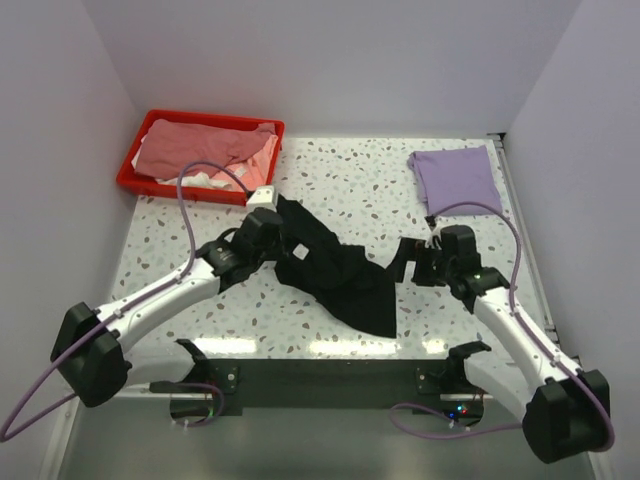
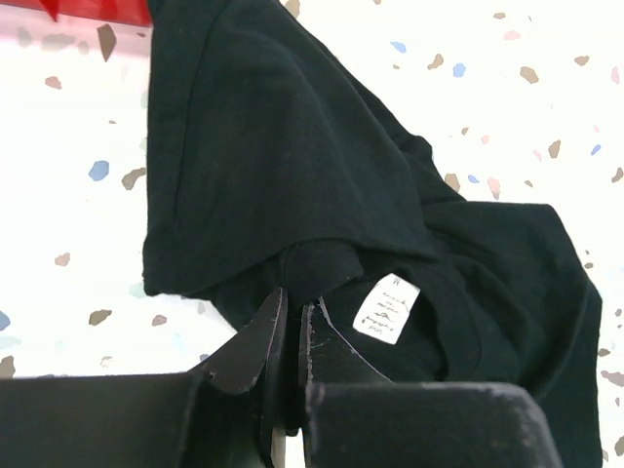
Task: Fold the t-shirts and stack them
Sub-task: Flatten the tshirt out
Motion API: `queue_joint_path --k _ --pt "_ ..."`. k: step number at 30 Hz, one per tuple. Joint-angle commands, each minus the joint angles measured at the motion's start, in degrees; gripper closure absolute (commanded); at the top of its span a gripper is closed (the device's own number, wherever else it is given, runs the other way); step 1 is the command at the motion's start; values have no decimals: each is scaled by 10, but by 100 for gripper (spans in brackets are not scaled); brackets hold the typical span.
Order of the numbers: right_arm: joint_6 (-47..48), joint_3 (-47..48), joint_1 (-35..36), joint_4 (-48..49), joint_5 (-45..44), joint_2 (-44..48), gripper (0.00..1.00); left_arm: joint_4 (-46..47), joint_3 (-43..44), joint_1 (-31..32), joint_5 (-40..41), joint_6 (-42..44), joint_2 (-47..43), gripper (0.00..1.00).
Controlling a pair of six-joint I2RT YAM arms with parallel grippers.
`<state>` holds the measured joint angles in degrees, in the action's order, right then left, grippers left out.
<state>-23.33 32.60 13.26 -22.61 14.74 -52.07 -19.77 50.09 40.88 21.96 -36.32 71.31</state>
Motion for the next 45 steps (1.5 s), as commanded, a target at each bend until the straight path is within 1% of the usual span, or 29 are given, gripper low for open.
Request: queue_joint_path --k 1,4,7,8,9,11,12,13,16,20,21,24,27,28,32,35,36,37,38,42,45 --pt "0 7 31 7 -20 -36 1 11 -21 -6 25 -18 -39 100" --pt "-4 19 55 9 -52 -80 2 8 -38 -8 39 -21 -65 100" --pt "0 36 78 18 -87 -130 6 6 -53 -13 40 -19 -81 100" --pt "3 41 84 20 -89 -146 10 3 -55 -16 40 -21 -86 100" --pt "12 47 95 21 -95 -172 12 0 -57 -19 39 -20 -88 100" --pt "14 59 103 26 -135 -197 13 1 -63 -26 35 -19 -96 100" --pt "14 62 109 32 -146 -207 17 2 -66 -28 34 -19 -99 100" --pt "15 72 112 34 -157 -228 18 2 -68 -34 32 -18 -101 100" --pt "20 82 130 45 -172 -254 23 3 -72 -45 22 -15 -114 100" --pt "15 84 153 69 -168 -274 29 4 -82 -55 8 -16 -130 100" --pt "16 84 160 78 -169 -276 32 5 -83 -59 6 -18 -132 100" --pt "18 86 168 97 -176 -300 35 19 -92 -68 -2 -14 -141 100" --pt "13 98 171 95 -192 -320 54 25 -87 -92 -17 -14 -144 100" --pt "12 103 171 95 -197 -320 74 27 -80 -99 -25 -14 -145 100" --pt "21 118 172 86 -242 -277 100 37 -56 -116 -29 -14 -151 100" --pt "37 141 172 53 -317 -215 100 25 -24 -117 7 -18 -160 100" --pt "43 150 171 43 -348 -182 100 27 -12 -118 15 -17 -164 100" --pt "47 156 172 39 -364 -168 100 33 -8 -118 19 -14 -172 100" --pt "58 161 172 35 -375 -152 100 49 -3 -118 19 -10 -176 100" --pt "85 209 172 -19 -432 -88 100 68 45 -118 5 1 -186 100" --pt "111 242 172 -38 -466 -37 100 80 74 -118 3 9 -195 100"
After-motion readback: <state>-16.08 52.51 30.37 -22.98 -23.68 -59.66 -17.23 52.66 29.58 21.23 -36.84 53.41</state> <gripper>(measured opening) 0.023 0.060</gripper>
